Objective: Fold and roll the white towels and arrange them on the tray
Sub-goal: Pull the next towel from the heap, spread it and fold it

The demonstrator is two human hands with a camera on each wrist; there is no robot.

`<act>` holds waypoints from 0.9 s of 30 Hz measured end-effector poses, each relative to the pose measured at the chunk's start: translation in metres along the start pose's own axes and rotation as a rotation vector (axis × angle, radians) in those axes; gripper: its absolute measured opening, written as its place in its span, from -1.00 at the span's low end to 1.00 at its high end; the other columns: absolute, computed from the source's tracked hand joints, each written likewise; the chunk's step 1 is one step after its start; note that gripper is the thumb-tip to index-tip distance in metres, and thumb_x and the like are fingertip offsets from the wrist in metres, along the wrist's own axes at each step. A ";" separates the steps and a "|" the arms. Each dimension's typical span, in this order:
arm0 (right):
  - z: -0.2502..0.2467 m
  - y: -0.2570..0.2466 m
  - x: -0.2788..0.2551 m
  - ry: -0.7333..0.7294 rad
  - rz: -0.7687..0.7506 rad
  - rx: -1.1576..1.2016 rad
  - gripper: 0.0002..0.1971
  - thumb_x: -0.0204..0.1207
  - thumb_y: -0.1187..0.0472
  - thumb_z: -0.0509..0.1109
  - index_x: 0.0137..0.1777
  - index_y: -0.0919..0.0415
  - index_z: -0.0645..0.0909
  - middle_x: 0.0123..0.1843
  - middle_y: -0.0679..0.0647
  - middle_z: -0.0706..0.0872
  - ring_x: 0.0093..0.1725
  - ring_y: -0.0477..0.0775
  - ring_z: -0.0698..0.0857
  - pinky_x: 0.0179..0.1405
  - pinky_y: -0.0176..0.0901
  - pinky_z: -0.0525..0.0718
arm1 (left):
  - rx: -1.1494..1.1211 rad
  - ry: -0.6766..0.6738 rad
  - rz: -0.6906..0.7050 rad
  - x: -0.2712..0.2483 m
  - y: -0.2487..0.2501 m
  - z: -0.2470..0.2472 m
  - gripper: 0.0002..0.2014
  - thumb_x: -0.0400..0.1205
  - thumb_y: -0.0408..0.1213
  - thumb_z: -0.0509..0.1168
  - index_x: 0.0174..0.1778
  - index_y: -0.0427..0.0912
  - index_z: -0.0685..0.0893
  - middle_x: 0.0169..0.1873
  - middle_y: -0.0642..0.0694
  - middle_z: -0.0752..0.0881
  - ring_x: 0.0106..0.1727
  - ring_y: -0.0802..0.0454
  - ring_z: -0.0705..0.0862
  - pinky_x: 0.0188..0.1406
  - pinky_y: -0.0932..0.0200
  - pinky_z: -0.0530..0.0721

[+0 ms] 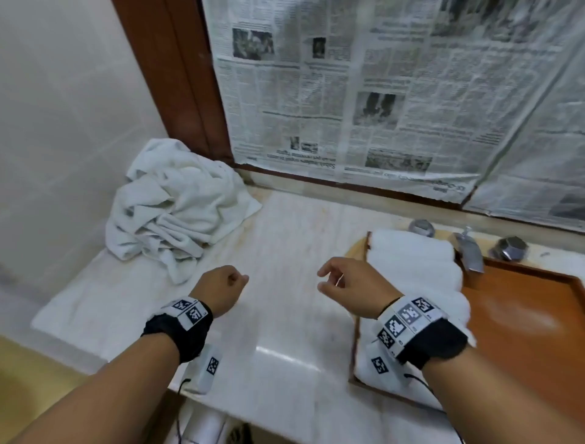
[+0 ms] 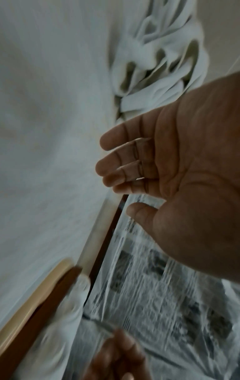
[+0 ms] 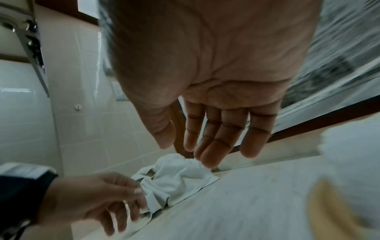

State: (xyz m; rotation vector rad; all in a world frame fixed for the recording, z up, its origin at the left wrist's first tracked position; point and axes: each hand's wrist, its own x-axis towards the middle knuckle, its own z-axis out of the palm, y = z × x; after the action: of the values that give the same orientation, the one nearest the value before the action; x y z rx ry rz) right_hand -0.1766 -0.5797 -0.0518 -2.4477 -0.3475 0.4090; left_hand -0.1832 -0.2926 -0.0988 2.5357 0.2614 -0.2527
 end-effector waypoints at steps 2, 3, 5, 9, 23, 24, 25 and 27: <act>0.016 -0.021 0.039 -0.057 -0.021 -0.027 -0.80 0.59 -0.07 0.41 0.16 -0.09 0.62 -0.09 -0.18 0.70 -0.13 -0.23 0.64 -0.03 -0.22 0.60 | 0.014 0.073 -0.003 0.024 -0.022 -0.034 -0.73 0.71 -0.05 0.26 -0.10 -0.18 0.69 -0.16 -0.03 0.73 -0.05 -0.04 0.68 -0.13 0.15 0.49; 0.022 -0.033 0.061 -0.078 -0.022 -0.035 -0.80 0.60 -0.08 0.41 0.16 -0.11 0.61 -0.09 -0.18 0.70 -0.12 -0.24 0.64 -0.04 -0.24 0.59 | 0.027 0.105 0.008 0.040 -0.035 -0.052 -0.76 0.70 -0.06 0.27 -0.09 -0.17 0.69 -0.16 -0.02 0.71 -0.03 -0.04 0.68 -0.13 0.16 0.48; 0.035 -0.056 0.109 -0.102 -0.017 -0.035 -0.80 0.59 -0.10 0.41 0.16 -0.12 0.62 -0.06 -0.18 0.71 -0.10 -0.22 0.65 -0.07 -0.27 0.57 | 0.058 0.163 0.048 0.073 -0.063 -0.085 -0.80 0.69 -0.08 0.29 -0.03 -0.13 0.70 -0.09 0.00 0.68 0.02 -0.04 0.68 -0.10 0.15 0.50; 0.062 -0.106 0.215 -0.088 0.029 -0.022 -0.73 0.58 -0.09 0.44 0.23 -0.07 0.61 0.06 -0.07 0.71 0.01 -0.08 0.69 0.00 -0.24 0.59 | 0.092 0.220 0.163 0.137 -0.113 -0.144 -0.72 0.65 -0.12 0.36 0.22 -0.17 0.68 0.17 -0.13 0.62 0.19 -0.12 0.63 0.21 0.07 0.53; 0.129 -0.192 0.392 -0.356 0.103 0.197 -0.40 0.32 0.36 0.38 0.39 -0.03 0.68 0.39 -0.08 0.68 0.41 -0.03 0.59 0.40 -0.16 0.57 | 0.389 -0.045 0.298 0.276 -0.175 -0.165 -0.14 0.57 0.31 0.15 0.73 0.08 -0.02 0.72 -0.20 -0.02 0.72 -0.16 0.01 0.69 -0.10 0.05; 0.121 -0.188 0.398 -0.315 0.132 0.211 -0.51 0.38 0.38 0.39 0.28 0.00 0.74 0.30 -0.09 0.72 0.36 -0.04 0.63 0.34 -0.21 0.59 | 0.389 -0.034 0.309 0.278 -0.179 -0.158 -0.15 0.61 0.27 0.18 0.73 0.06 -0.04 0.73 -0.18 -0.06 0.72 -0.16 -0.02 0.68 -0.13 0.08; 0.113 -0.186 0.403 -0.232 0.151 0.169 -0.64 0.46 0.36 0.39 0.20 0.04 0.76 0.22 -0.06 0.75 0.30 -0.02 0.65 0.27 -0.24 0.58 | 0.396 -0.023 0.319 0.280 -0.179 -0.153 -0.16 0.63 0.26 0.19 0.73 0.04 -0.04 0.73 -0.18 -0.06 0.72 -0.17 -0.02 0.67 -0.16 0.12; 0.106 -0.182 0.417 0.005 0.190 0.062 -0.77 0.53 0.20 0.43 0.18 0.10 0.70 0.17 0.02 0.72 0.23 0.07 0.69 0.20 -0.18 0.59 | 0.406 -0.019 0.325 0.285 -0.176 -0.150 -0.16 0.64 0.24 0.19 0.73 -0.02 -0.01 0.72 -0.21 -0.04 0.72 -0.20 0.00 0.65 -0.18 0.16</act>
State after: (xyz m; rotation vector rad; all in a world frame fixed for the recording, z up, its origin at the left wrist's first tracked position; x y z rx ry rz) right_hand 0.1398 -0.2395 -0.1047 -2.4285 -0.0981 0.4865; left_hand 0.0680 -0.0267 -0.1354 2.9196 -0.2346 -0.2183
